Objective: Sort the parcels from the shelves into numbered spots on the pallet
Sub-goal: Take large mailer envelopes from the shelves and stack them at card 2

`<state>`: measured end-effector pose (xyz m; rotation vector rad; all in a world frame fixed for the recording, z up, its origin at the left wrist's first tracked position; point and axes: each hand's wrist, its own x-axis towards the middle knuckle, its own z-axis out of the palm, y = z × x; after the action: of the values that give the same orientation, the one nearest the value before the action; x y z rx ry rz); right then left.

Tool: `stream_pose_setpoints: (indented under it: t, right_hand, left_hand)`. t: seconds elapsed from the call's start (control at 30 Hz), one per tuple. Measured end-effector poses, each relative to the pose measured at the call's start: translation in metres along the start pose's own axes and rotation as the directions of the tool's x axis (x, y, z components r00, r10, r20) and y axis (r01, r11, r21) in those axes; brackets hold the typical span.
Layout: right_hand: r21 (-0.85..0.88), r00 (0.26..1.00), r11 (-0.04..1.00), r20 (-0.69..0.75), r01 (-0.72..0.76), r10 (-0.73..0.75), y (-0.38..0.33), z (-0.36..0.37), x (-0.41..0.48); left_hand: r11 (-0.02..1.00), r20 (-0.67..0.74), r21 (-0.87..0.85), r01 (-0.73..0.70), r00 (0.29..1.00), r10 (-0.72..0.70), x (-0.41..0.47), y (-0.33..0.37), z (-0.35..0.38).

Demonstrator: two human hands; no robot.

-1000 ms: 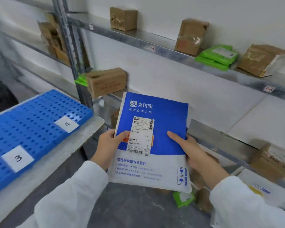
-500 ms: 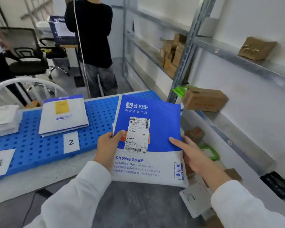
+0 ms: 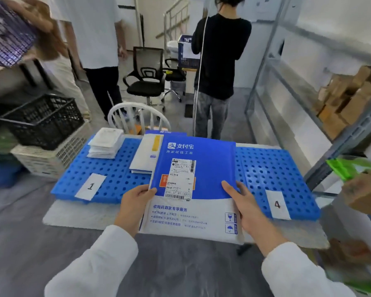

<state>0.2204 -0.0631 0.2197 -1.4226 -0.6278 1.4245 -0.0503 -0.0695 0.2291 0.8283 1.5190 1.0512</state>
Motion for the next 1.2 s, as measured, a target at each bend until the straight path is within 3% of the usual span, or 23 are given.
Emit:
stream_pose_setpoints:
  t: [0.13, 0.47, 0.77, 1.2]
  right_hand:
    - [-0.023, 0.991, 1.000, 0.129, -0.015, 0.018, -0.010, 0.027, 0.041]
    - [-0.131, 0.968, 0.991, 0.250, 0.011, 0.022, -0.033, 0.041, 0.123]
    - [-0.220, 0.980, 0.975, 0.179, -0.041, 0.082, -0.032, 0.077, 0.174]
    - [-0.316, 0.990, 0.941, 0.034, -0.118, 0.136, -0.030, 0.164, 0.253]
  left_hand:
    - [0.997, -0.155, -0.081, -0.018, 0.988, 0.005, 0.018, 0.020, 0.000]
    - [0.996, -0.270, -0.072, -0.049, 0.962, 0.028, 0.061, 0.035, 0.023]
    - [0.999, -0.282, -0.032, -0.034, 0.959, 0.024, 0.125, 0.046, 0.013]
    - [0.998, -0.180, -0.010, 0.063, 0.982, -0.064, 0.272, 0.045, -0.035]
